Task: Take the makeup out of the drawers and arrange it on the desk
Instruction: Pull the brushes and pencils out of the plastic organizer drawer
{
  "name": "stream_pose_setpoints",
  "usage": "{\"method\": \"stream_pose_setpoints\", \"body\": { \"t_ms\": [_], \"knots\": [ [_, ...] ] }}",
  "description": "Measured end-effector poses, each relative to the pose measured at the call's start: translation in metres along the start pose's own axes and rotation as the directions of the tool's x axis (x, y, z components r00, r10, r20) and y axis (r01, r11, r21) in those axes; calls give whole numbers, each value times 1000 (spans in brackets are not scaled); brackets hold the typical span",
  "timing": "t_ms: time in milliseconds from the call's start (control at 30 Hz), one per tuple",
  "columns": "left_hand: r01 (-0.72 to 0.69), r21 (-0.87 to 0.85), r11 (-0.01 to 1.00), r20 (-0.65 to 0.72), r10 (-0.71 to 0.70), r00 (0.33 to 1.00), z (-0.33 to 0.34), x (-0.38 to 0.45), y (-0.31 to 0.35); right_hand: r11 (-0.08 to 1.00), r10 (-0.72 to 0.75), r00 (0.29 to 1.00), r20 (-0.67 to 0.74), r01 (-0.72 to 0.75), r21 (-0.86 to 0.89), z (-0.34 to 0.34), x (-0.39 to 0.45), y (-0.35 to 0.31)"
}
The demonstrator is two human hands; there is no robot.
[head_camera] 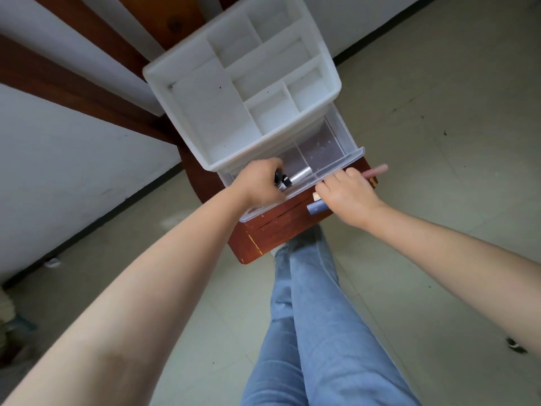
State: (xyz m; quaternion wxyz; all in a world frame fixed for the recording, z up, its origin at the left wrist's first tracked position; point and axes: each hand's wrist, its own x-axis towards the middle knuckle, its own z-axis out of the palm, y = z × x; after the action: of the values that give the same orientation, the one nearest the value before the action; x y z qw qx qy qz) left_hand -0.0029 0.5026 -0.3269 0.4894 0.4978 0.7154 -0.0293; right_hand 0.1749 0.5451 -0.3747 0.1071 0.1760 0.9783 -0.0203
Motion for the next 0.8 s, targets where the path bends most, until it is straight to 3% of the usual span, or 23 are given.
{"method": "stream_pose_setpoints", "body": {
  "t_ms": [100, 200, 333, 467, 567, 667, 800],
  "knots": [
    [19, -137, 990, -167, -42, 985, -16, -33, -5, 1000, -7, 1000, -11, 7, -6, -11, 17, -5],
    [95, -264, 960, -192, -148, 970, -19, -71, -21, 995, 94, 995, 32, -94, -22, -34, 46, -13],
    [225, -263, 938, -167, -274, 947, -14, -100, -48, 981, 146, 948, 282, -176, 82, -56, 81, -13],
    [354, -212, 911, -235, -400, 886, -16, -109, -52, 989, 100, 925, 366, -132, 63, -66, 81, -11],
    [361, -135, 923, -267, -385, 884, -30, -106, -37, 998, 25, 922, 386, -47, 46, -78, 66, -9],
    [314, 52, 948, -290, -286, 913, -56, -94, -14, 1000, -10, 936, 353, -1, 31, -97, 55, 2],
    [203, 236, 950, -342, -114, 933, -88, -80, 27, 994, 103, 937, 333, -107, -7, -130, 37, 18]
  ]
}}
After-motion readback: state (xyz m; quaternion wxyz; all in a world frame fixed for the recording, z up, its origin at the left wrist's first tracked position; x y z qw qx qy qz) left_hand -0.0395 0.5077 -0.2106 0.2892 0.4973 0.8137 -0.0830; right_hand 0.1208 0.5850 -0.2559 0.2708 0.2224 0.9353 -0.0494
